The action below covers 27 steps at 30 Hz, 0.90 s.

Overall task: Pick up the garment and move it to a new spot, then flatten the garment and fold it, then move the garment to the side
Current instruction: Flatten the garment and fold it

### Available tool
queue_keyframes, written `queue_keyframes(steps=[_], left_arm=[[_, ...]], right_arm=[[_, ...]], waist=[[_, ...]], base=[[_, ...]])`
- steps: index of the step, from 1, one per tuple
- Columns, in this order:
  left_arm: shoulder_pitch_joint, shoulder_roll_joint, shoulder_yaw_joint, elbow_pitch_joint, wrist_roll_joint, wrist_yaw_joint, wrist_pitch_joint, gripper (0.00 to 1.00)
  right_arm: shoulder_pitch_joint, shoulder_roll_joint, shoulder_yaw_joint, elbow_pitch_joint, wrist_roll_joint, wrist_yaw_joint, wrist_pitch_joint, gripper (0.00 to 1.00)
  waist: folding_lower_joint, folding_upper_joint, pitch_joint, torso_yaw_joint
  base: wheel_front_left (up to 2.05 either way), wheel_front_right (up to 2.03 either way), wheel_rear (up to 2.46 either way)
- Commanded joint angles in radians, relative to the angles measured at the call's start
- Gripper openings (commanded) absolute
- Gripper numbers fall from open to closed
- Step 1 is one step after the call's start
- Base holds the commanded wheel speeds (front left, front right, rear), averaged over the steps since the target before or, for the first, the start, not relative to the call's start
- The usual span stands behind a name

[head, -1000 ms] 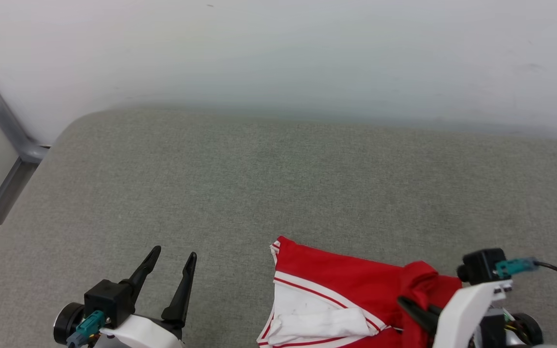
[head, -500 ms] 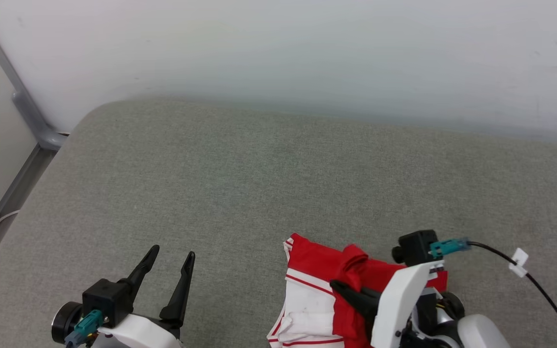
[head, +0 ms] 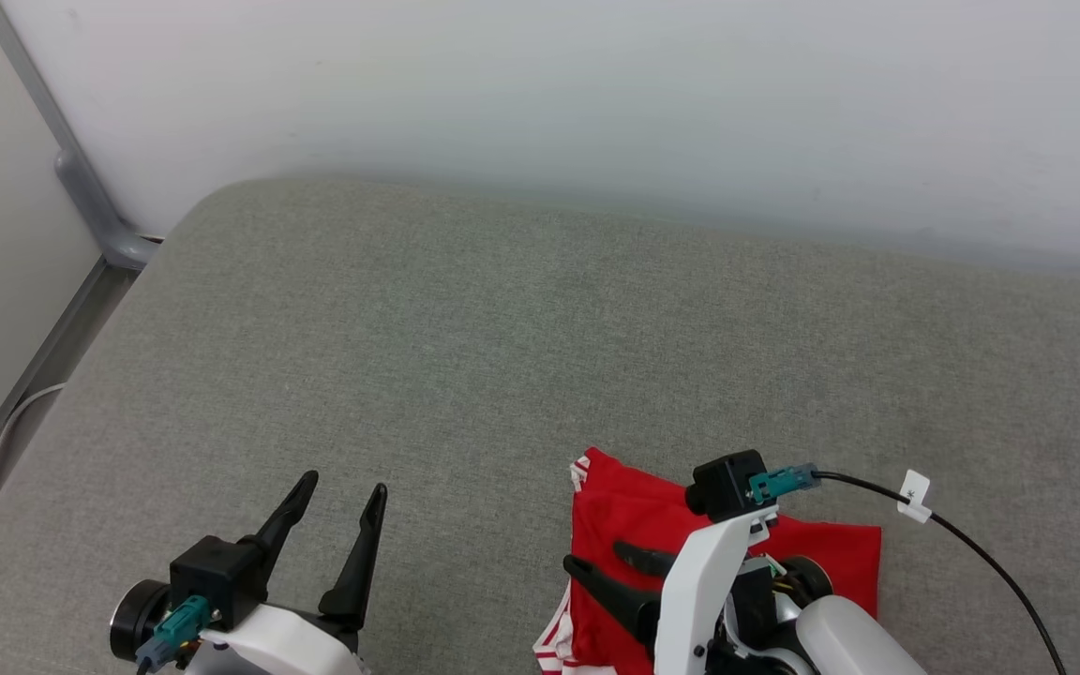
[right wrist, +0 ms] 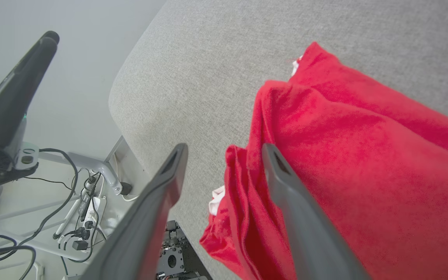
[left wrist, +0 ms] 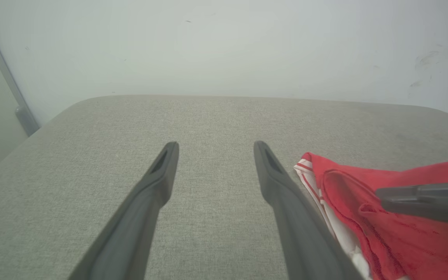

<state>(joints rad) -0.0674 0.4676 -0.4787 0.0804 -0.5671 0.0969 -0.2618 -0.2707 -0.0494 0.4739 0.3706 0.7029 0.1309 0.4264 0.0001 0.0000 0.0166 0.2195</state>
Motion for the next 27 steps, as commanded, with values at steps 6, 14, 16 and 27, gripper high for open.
queue_keyframes(steps=[6, 14, 16, 27], left_arm=[[0.002, -0.002, 0.013, 0.002, 0.003, 0.001, -0.004, 1.00], [0.010, -0.034, 0.043, -0.017, 0.013, -0.010, -0.003, 1.00], [0.013, -0.046, 0.059, -0.025, 0.021, -0.013, -0.003, 1.00], [0.051, -0.129, 0.192, -0.101, 0.141, -0.048, -0.003, 1.00]], right_arm=[[-0.057, -0.001, -0.013, 0.044, -0.031, -0.001, -0.048, 1.00], [-0.136, -0.063, -0.058, -0.015, -0.293, -0.001, -0.136, 1.00], [-0.144, -0.102, -0.069, -0.041, -0.344, -0.001, -0.173, 1.00], [-0.081, -0.316, -0.260, -0.154, -0.572, -0.001, -0.400, 1.00]], waist=[[-0.0001, 0.0000, -0.008, -0.008], [-0.0001, 0.0000, -0.014, -0.040], [-0.0001, 0.0000, -0.014, -0.048], [-0.0001, 0.0000, -0.010, -0.088]], base=[[0.00, 0.00, 0.00], [0.00, 0.00, 0.00], [0.00, 0.00, 0.00], [0.00, 0.00, 0.00]])
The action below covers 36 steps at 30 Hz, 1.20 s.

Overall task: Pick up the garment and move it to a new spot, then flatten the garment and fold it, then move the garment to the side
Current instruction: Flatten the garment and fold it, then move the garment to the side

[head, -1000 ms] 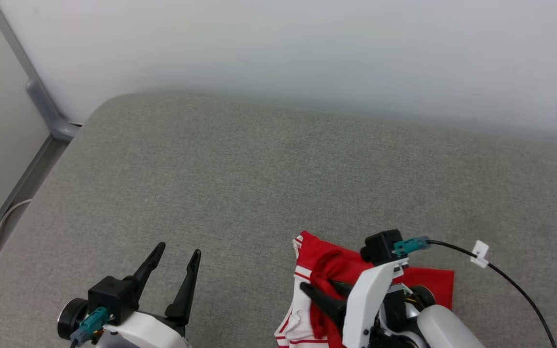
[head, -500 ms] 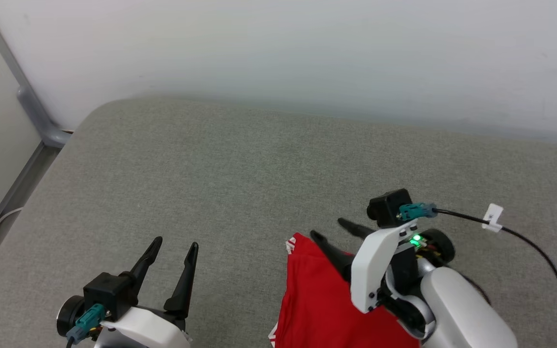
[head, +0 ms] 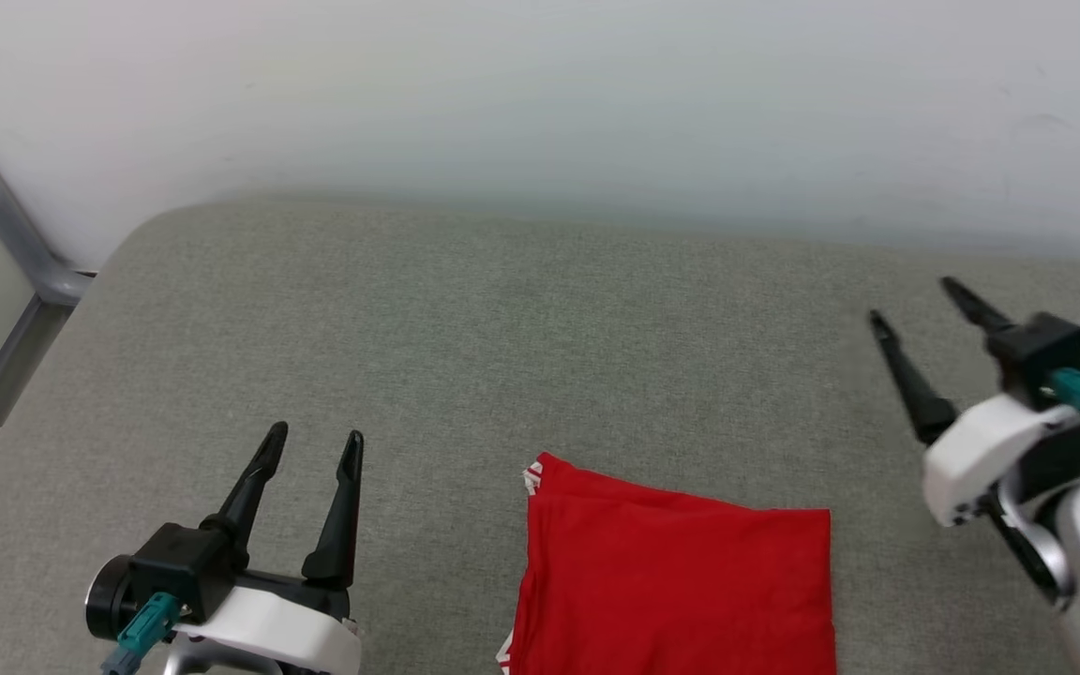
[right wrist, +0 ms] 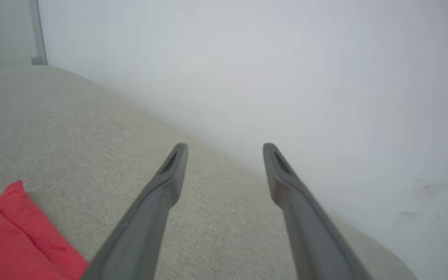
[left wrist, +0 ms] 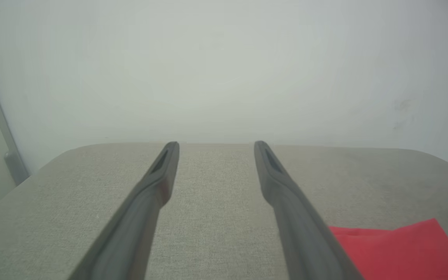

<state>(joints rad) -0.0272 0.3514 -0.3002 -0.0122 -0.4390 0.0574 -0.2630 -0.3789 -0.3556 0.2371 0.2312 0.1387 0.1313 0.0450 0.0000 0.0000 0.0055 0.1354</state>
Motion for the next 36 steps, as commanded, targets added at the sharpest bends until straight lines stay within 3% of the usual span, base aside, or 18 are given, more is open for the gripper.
queue_keyframes(steps=[1, 8, 14, 23, 36], left_arm=[[0.017, -0.021, 0.023, -0.014, 0.025, -0.015, -0.002, 1.00], [0.043, -0.085, 0.090, -0.034, 0.098, -0.065, -0.002, 1.00], [0.063, -0.132, 0.135, -0.033, 0.149, -0.110, -0.002, 1.00], [0.081, -0.173, 0.157, 0.007, 0.196, -0.154, -0.002, 1.00], [0.059, -0.209, 0.181, 0.025, 0.229, -0.182, -0.002, 1.00]], right_arm=[[0.042, -0.013, -0.048, -0.032, -0.011, -0.001, -0.038, 1.00], [0.192, 0.029, -0.227, -0.177, -0.034, -0.001, -0.139, 1.00], [0.334, 0.144, -0.323, -0.291, -0.039, -0.001, -0.174, 1.00], [0.424, 0.246, -0.353, -0.314, -0.051, -0.001, -0.197, 1.00], [0.436, 0.267, -0.345, -0.308, -0.022, -0.001, -0.153, 1.00]], waist=[[0.0000, 0.0000, 0.002, -0.007], [0.0000, 0.0000, 0.013, -0.020], [0.0000, 0.0000, 0.018, -0.024], [0.0000, 0.0000, 0.015, -0.030], [0.0000, 0.0000, 0.029, -0.032]], base=[[0.00, 0.00, 0.00], [0.00, 0.00, 0.00], [0.00, 0.00, 0.00], [0.00, 0.00, 0.00], [0.00, 0.00, 0.00]])
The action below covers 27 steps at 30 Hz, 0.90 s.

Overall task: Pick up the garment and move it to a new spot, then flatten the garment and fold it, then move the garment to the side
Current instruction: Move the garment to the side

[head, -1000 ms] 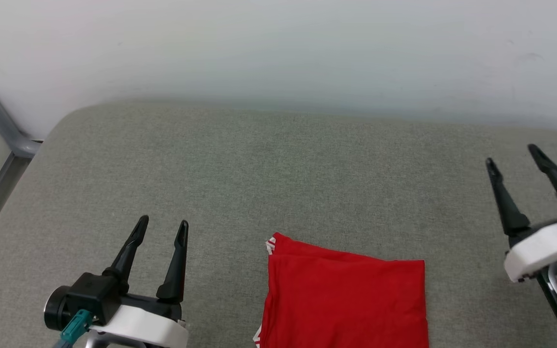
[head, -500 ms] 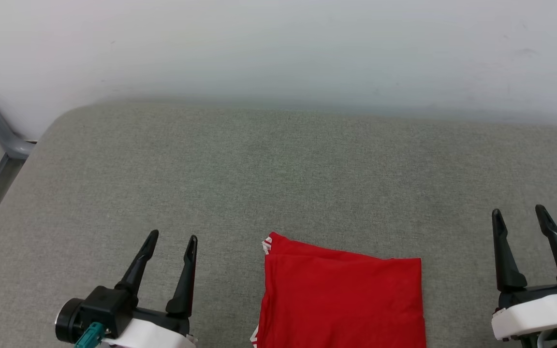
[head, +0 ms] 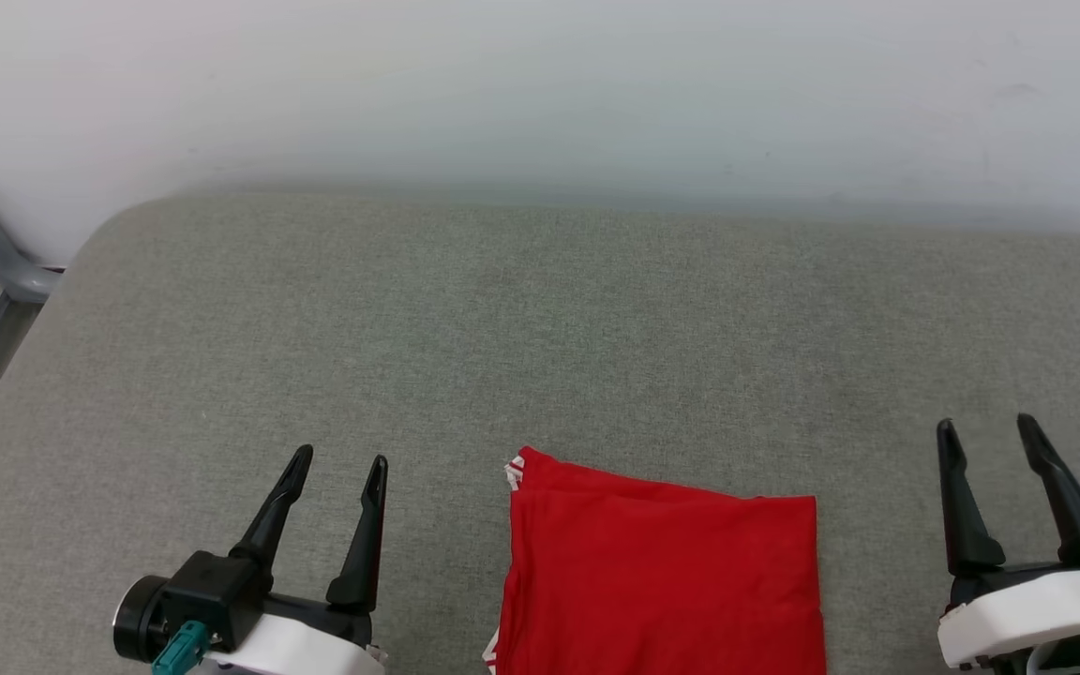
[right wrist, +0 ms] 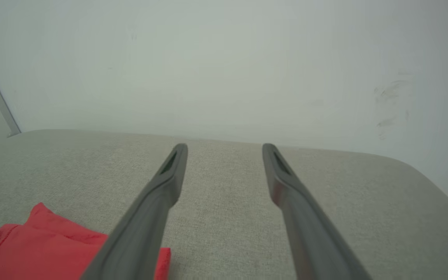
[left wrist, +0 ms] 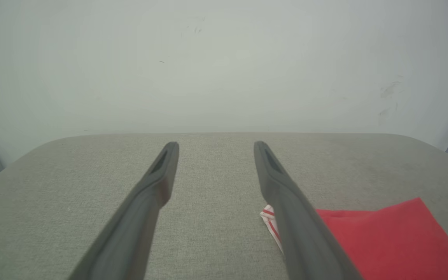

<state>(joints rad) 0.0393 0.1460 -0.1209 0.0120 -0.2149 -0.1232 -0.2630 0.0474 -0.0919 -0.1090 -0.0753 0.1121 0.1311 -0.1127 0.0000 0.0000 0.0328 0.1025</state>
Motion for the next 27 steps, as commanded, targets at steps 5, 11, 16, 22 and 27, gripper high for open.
queue_keyframes(steps=[5, 11, 16, 22, 27], left_arm=[[-0.018, -0.007, -0.001, 0.004, 0.011, -0.005, -0.002, 1.00], [-0.039, -0.013, -0.009, 0.008, 0.015, -0.007, -0.002, 1.00], [-0.061, -0.016, -0.024, 0.014, 0.014, -0.008, -0.002, 1.00], [-0.098, -0.015, -0.055, 0.018, 0.009, -0.008, -0.002, 1.00], [-0.118, -0.008, -0.071, 0.024, 0.014, -0.008, -0.002, 1.00]], right_arm=[[0.021, -0.011, 0.034, 0.000, 0.049, -0.001, 0.123, 1.00], [0.029, -0.026, 0.099, -0.006, 0.105, -0.001, 0.401, 1.00], [0.037, -0.038, 0.138, -0.003, 0.127, -0.001, 0.619, 1.00], [0.018, -0.020, 0.147, 0.011, 0.143, -0.001, 0.802, 1.00], [-0.004, -0.004, 0.142, 0.065, 0.149, -0.001, 0.885, 1.00]], waist=[[0.0000, 0.0000, 0.022, 0.007], [0.0000, 0.0000, 0.062, 0.021], [0.0000, 0.0000, 0.095, 0.038], [0.0000, 0.0000, 0.136, 0.072], [0.0000, 0.0000, 0.159, 0.097]], base=[[0.00, 0.00, 0.00], [0.00, 0.00, 0.00], [0.00, 0.00, 0.00], [0.00, 0.00, 0.00], [0.00, 0.00, 0.00]])
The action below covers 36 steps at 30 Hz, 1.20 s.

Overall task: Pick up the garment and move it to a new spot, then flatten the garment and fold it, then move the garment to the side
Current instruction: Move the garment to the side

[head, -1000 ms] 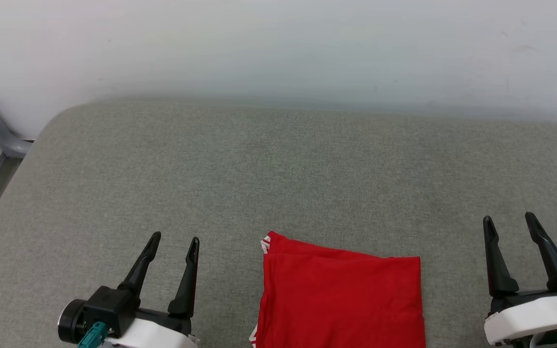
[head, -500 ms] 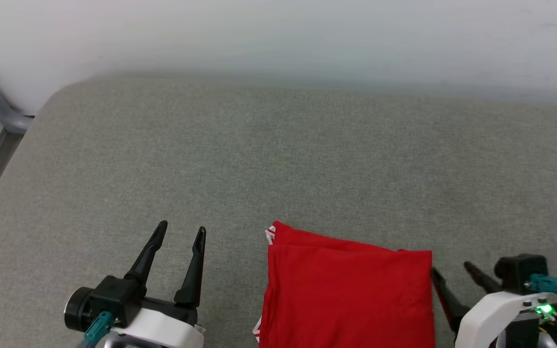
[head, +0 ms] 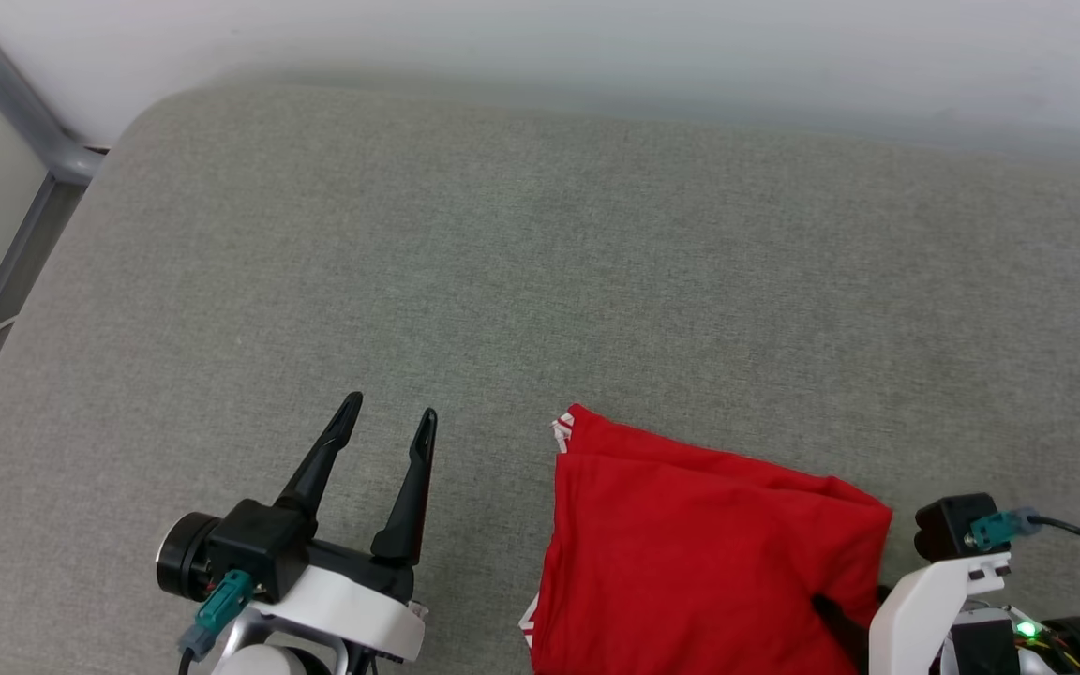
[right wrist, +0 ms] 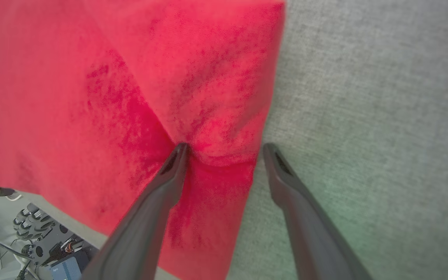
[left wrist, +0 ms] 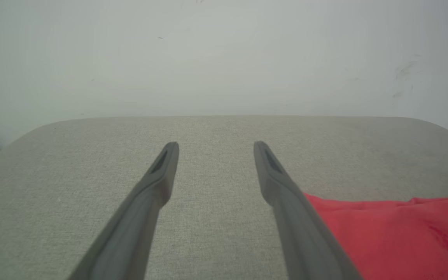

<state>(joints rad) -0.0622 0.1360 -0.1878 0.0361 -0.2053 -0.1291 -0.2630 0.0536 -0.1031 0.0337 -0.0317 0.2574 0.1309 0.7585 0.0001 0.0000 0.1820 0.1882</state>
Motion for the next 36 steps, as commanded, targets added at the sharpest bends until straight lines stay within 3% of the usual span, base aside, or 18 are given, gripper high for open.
queue_keyframes(steps=[1, 5, 7, 8, 15, 21, 30, 31, 36], left_arm=[[-0.019, 0.002, -0.008, -0.001, 0.004, -0.002, -0.002, 1.00], [-0.031, 0.001, -0.013, -0.008, 0.001, -0.002, -0.002, 1.00], [-0.031, 0.001, -0.016, -0.008, 0.003, -0.002, -0.002, 1.00], [-0.033, 0.002, -0.020, -0.007, 0.000, -0.002, -0.002, 1.00], [-0.026, 0.011, -0.028, 0.002, -0.018, -0.002, -0.002, 1.00], [-0.005, 0.022, -0.048, -0.003, -0.042, -0.002, -0.002, 1.00], [-0.010, 0.035, -0.066, -0.033, -0.036, -0.002, -0.002, 1.00], [-0.010, 0.035, -0.066, -0.033, -0.036, -0.002, -0.002, 1.00], [-0.065, 0.055, -0.088, -0.121, -0.036, -0.002, -0.002, 1.00]], right_arm=[[-0.013, 0.012, 0.003, 0.033, 0.003, -0.001, 0.026, 1.00], [-0.028, 0.011, 0.026, 0.079, -0.007, -0.001, 0.059, 1.00], [-0.037, 0.006, 0.039, 0.098, -0.008, -0.001, 0.060, 0.11], [-0.040, -0.004, 0.050, 0.105, -0.014, -0.001, 0.058, 0.00], [-0.097, -0.073, 0.083, 0.102, -0.035, -0.002, -0.028, 0.00], [-0.151, -0.182, 0.168, 0.038, -0.057, -0.001, -0.048, 0.00], [-0.253, -0.468, 0.304, -0.059, -0.017, -0.001, 0.004, 0.00], [-0.253, -0.468, 0.304, -0.059, -0.017, -0.001, 0.004, 0.00], [-0.374, -0.624, 0.358, -0.024, 0.018, -0.001, -0.037, 0.00]], waist=[[-0.0001, 0.0000, 0.014, 0.016], [-0.0001, 0.0000, 0.027, 0.028], [-0.0001, 0.0000, 0.031, 0.028], [-0.0001, 0.0000, 0.031, 0.028], [-0.0001, 0.0000, 0.011, -0.011], [-0.0001, 0.0000, -0.011, -0.102], [-0.0001, 0.0000, 0.019, -0.300], [-0.0001, 0.0000, 0.019, -0.300], [-0.0001, 0.0000, 0.104, -0.429]], base=[[0.00, 0.00, 0.00], [0.00, 0.00, 0.00], [0.00, 0.00, 0.00], [0.00, 0.00, 0.00], [0.00, 0.00, 0.00], [0.00, 0.00, 0.00], [0.00, 0.00, 0.00], [0.00, 0.00, 0.00], [0.00, 0.00, 0.00]])
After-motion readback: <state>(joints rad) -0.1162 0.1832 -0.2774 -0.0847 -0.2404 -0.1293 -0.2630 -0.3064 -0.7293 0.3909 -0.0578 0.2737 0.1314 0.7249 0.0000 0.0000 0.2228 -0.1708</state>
